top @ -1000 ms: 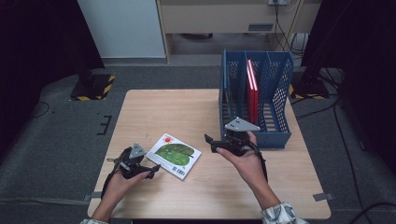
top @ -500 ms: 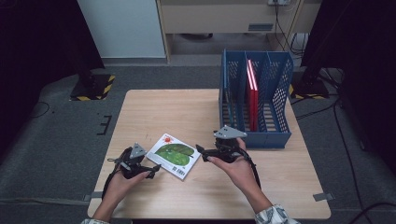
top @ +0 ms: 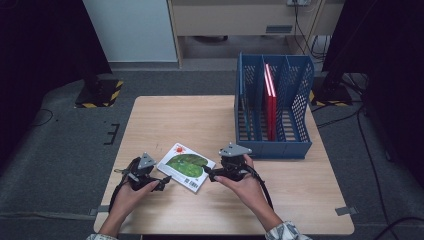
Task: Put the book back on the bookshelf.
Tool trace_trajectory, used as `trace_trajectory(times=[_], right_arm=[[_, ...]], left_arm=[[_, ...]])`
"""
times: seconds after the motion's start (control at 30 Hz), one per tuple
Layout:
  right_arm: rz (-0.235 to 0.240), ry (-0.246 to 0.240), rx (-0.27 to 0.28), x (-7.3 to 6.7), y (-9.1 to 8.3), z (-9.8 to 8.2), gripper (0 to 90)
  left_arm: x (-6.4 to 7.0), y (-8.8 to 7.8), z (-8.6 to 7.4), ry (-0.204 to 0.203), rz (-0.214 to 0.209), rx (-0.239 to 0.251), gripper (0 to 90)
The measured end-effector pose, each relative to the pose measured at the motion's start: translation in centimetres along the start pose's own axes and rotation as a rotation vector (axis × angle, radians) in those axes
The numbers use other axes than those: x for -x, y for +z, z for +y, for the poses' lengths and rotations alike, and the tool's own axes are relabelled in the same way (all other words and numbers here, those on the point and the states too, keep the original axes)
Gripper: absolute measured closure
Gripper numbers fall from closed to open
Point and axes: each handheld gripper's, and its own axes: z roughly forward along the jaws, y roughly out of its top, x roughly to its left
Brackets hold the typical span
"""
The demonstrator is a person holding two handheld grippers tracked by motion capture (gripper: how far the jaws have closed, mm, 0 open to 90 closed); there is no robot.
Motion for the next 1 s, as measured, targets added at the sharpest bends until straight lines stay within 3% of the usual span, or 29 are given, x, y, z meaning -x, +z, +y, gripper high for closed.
trace_trajectory(times=[0.2, 0.57, 0.83, 1.0], right_arm=[[0.016, 0.007, -0.032, -0.3, 1.1, -1.2, 10.1], [0.05, -0.024, -0.096, -1.9, 2.9, -2.6, 9.7], [0.061, -0.046, -0.096, -2.8, 3.3, -2.9, 10.7], [0.082, -0.058, -0.12, -3.6, 3.9, -3.3, 10.5]], left_arm=[[-0.2, -0.1, 0.0, -0.012, 0.016, 0.003, 4.5], [-1.3, -0.5, -0.2, -0.034, 0.027, 0.027, 5.4], [-2.2, -0.6, -0.4, -0.049, 0.045, 0.028, 8.9], [-2.2, -0.5, -0.4, -0.05, 0.03, 0.028, 10.8]])
